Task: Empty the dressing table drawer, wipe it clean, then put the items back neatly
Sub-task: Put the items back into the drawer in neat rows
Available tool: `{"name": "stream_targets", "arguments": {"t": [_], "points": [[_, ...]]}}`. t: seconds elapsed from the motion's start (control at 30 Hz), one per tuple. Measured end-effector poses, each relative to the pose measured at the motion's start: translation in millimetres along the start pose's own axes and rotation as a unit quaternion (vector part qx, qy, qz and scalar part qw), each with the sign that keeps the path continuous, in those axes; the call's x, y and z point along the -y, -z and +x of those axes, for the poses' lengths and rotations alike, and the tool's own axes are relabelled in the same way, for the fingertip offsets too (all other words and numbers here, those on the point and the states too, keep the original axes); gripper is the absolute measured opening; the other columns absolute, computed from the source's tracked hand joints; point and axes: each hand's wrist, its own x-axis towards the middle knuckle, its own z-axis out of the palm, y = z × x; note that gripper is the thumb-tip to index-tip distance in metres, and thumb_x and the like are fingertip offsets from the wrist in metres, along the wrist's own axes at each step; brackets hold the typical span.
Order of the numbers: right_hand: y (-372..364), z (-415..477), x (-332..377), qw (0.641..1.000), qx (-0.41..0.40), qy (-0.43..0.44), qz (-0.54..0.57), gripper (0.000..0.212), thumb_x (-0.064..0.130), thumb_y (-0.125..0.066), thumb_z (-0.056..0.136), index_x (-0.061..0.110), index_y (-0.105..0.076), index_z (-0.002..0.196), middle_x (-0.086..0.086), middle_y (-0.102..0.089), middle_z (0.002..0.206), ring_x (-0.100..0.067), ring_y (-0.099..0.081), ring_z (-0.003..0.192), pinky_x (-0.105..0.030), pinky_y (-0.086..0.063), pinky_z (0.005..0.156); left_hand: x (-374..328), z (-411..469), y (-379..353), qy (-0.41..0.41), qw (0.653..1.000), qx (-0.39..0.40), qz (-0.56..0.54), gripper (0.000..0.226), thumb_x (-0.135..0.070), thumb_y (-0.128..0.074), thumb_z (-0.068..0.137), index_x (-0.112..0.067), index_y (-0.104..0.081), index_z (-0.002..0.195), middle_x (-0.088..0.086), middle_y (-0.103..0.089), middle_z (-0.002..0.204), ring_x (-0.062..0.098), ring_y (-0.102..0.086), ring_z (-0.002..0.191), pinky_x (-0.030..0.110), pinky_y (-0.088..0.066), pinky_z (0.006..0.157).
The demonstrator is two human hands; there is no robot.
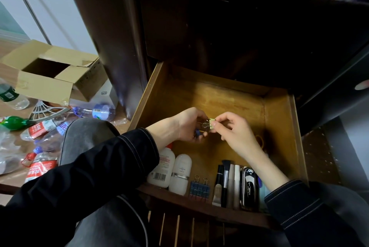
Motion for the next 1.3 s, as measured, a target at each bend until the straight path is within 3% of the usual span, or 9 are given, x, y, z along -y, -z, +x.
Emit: {"name": "stream_targets", "arguments": {"t": [0.1, 0.2, 0.43, 0.53, 0.67, 0.87, 1.07, 1.17, 1.3], "points": [[2.4, 1.6, -1.0, 0.998, -0.051, -0.018, 0.032, 0.007, 0.019, -0.07, 0.093, 0.023, -0.066, 0.09, 0.007, -0.071, 0.077, 0.005, -0.062, 0.062, -0.014, -0.049, 0.055, 0.2, 0.0, 1.8, -0.016, 1.0, -0.002, 0.024, 0.021, -0.019, -0.038, 0.099, -0.009, -0.053, 0.111, 0.005, -0.07, 0.081, 0.014, -0.046, 0.064, 0.025, -0.035, 0.059], [5.4, 3.2, -4.6, 0.995, -0.079, -0.051, 0.026, 0.004, 0.02, -0.072, 0.092, 0.021, -0.068, 0.091, 0.002, -0.071, 0.084, 0.003, -0.061, 0.06, -0.012, -0.044, 0.051, 0.8, 0.9, 1.2, -0.022, 0.999, 0.0, 0.034, 0.024, -0.017, -0.04, 0.099, -0.009, -0.054, 0.116, 0.006, -0.069, 0.088, 0.013, -0.045, 0.063, 0.024, -0.036, 0.056], [4.3, 3.5, -7.8, 0.995, -0.039, -0.084, -0.04, 0.014, 0.036, -0.07, 0.092, 0.024, -0.071, 0.084, 0.001, -0.072, 0.083, -0.015, -0.063, 0.073, -0.039, -0.054, 0.07, -0.4, 2.3, -0.2, -0.045, 0.997, 0.004, 0.059, 0.014, -0.018, -0.05, 0.097, -0.011, -0.059, 0.103, 0.003, -0.065, 0.08, 0.012, -0.043, 0.059, 0.021, -0.034, 0.052], [3.3, 2.8, -7.0, 0.995, -0.041, -0.076, -0.045, 0.008, 0.033, -0.074, 0.09, 0.027, -0.068, 0.093, 0.006, -0.069, 0.086, -0.012, -0.064, 0.077, -0.036, -0.055, 0.072, -0.7, 2.2, -0.7, -0.046, 0.996, -0.005, 0.078, 0.011, -0.017, -0.052, 0.097, -0.011, -0.06, 0.101, 0.003, -0.063, 0.076, 0.012, -0.042, 0.056, 0.021, -0.032, 0.051], [1.3, 1.1, -3.0, 0.995, -0.051, -0.026, -0.086, 0.022, 0.025, -0.076, 0.088, 0.027, -0.065, 0.107, 0.009, -0.063, 0.096, -0.01, -0.059, 0.078, -0.029, -0.05, 0.069, 0.3, 0.8, -1.5, -0.043, 0.994, -0.009, 0.095, 0.008, -0.016, -0.053, 0.098, -0.011, -0.06, 0.098, 0.003, -0.062, 0.074, 0.012, -0.043, 0.055, 0.021, -0.032, 0.05], [0.1, -0.6, -2.4, 0.987, -0.045, 0.04, -0.151, 0.006, 0.025, -0.073, 0.09, 0.023, -0.069, 0.092, 0.01, -0.062, 0.094, -0.002, -0.051, 0.072, -0.022, -0.038, 0.062, 1.4, 0.0, -2.6, -0.04, 0.995, -0.012, 0.094, 0.011, -0.014, -0.051, 0.1, -0.009, -0.057, 0.108, 0.004, -0.06, 0.077, 0.012, -0.044, 0.057, 0.023, -0.033, 0.055], [2.4, 2.5, -8.7, 0.989, -0.053, -0.016, -0.14, 0.009, 0.027, -0.069, 0.092, 0.026, -0.066, 0.083, 0.012, -0.067, 0.084, -0.006, -0.061, 0.081, -0.031, -0.051, 0.069, 1.4, 5.9, 1.2, -0.057, 0.993, -0.084, 0.057, 0.014, -0.017, -0.051, 0.097, -0.01, -0.059, 0.105, 0.006, -0.062, 0.078, 0.013, -0.045, 0.057, 0.023, -0.034, 0.052], [1.2, 2.5, -13.3, 0.983, 0.055, -0.07, -0.16, 0.009, 0.028, -0.07, 0.091, 0.028, -0.066, 0.083, 0.009, -0.068, 0.081, -0.013, -0.065, 0.076, -0.034, -0.053, 0.069, 0.4, 9.7, 5.1, -0.064, 0.991, -0.121, 0.007, 0.016, -0.016, -0.048, 0.094, -0.008, -0.058, 0.104, 0.009, -0.064, 0.08, 0.015, -0.046, 0.056, 0.024, -0.034, 0.051], [-12.3, -3.3, -14.1, 0.949, 0.224, -0.066, -0.211, 0.005, 0.026, -0.073, 0.086, 0.025, -0.072, 0.08, 0.009, -0.07, 0.089, -0.016, -0.067, 0.088, -0.042, -0.055, 0.08, -0.5, 12.4, 5.4, -0.059, 0.992, -0.114, 0.005, 0.016, -0.017, -0.047, 0.093, -0.01, -0.058, 0.102, 0.009, -0.065, 0.081, 0.015, -0.047, 0.055, 0.023, -0.035, 0.052]]}}
